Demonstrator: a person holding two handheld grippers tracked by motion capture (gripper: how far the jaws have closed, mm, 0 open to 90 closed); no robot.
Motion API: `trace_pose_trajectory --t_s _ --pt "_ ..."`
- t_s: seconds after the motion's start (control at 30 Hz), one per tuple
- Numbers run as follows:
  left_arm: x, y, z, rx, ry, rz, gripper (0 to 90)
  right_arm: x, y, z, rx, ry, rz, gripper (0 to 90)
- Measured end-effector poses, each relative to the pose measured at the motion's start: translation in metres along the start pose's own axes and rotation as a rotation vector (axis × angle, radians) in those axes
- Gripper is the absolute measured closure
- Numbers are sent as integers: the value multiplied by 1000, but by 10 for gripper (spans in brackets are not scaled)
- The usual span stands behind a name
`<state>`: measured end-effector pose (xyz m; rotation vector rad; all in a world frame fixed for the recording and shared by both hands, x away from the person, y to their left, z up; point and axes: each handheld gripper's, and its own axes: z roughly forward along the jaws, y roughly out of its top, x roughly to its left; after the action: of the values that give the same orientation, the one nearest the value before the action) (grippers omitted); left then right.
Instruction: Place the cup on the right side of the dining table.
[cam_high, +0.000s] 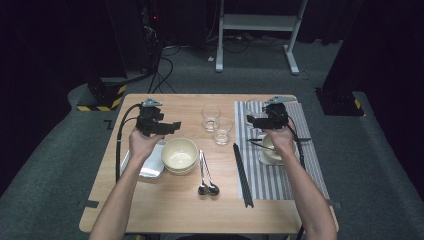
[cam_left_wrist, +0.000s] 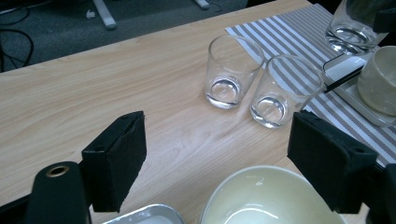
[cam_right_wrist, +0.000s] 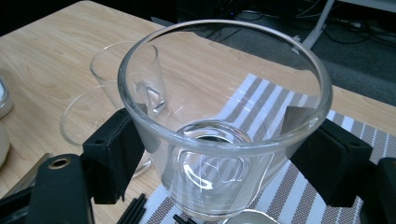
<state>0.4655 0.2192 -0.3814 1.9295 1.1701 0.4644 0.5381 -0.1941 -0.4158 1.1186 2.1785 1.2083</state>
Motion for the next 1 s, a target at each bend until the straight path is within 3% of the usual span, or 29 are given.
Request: trace_pose_trajectory --t_s 0.43,0.67,1.0 --pt "6 -20 -10 -20 30 -35 203 -1 -2 2 10 -10 7 208" --pt "7 -32 -19 -12 81 -11 202 -2 -4 5 15 -13 17 207" --pt "13 -59 -33 -18 105 -38 201 -6 -9 7 19 -29 35 207"
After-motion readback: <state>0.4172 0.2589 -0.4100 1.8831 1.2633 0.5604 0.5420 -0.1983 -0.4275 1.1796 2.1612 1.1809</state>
